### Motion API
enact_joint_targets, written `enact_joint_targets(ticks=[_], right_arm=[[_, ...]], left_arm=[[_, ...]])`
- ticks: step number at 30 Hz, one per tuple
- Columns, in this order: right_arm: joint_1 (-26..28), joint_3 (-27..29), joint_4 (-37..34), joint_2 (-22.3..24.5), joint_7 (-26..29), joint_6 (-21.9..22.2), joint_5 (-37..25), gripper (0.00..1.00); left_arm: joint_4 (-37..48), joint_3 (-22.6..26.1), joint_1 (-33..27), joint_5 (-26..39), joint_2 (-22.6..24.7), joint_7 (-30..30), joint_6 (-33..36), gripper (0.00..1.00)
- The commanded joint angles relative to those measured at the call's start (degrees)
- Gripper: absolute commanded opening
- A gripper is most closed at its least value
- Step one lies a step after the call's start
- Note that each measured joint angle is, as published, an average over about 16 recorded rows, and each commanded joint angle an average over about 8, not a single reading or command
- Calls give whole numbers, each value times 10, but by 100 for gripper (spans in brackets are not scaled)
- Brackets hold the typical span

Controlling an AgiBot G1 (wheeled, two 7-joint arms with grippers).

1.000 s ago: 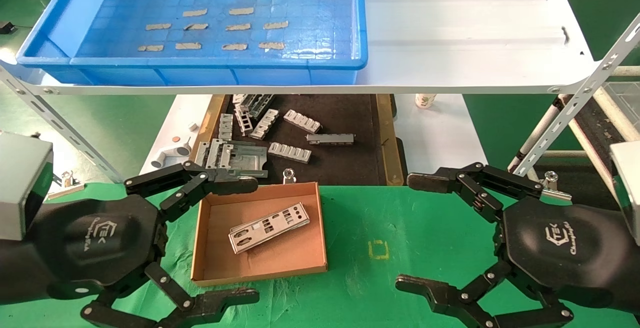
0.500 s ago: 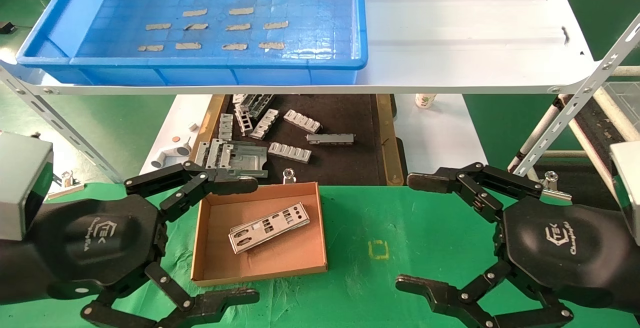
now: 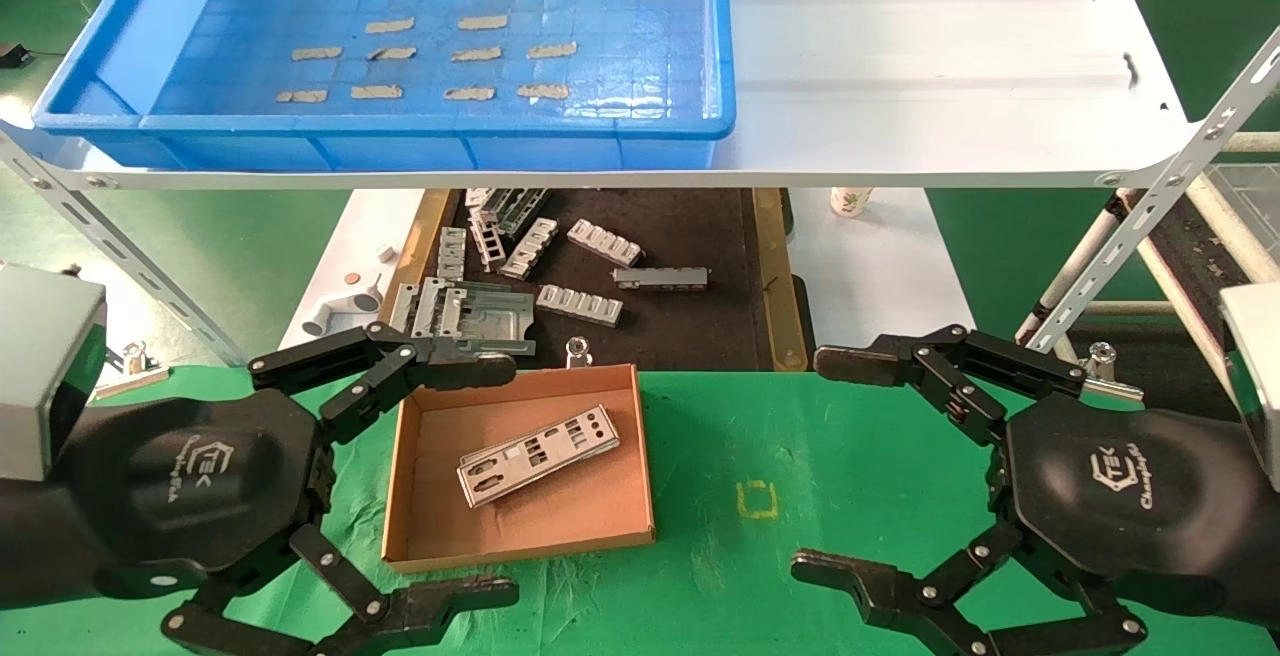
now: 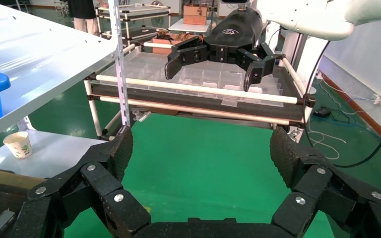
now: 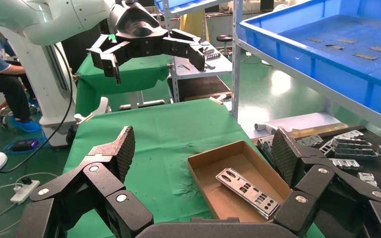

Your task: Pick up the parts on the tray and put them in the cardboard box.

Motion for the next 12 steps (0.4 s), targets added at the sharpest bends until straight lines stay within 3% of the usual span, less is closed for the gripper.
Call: enact_joint_targets(ticks=[1, 12], right_arm=[[0, 0, 0, 0, 0, 0, 0, 100], [0, 0, 0, 0, 0, 0, 0, 100]], left_arm=[[0, 0, 0, 0, 0, 0, 0, 100], [0, 0, 0, 0, 0, 0, 0, 100]])
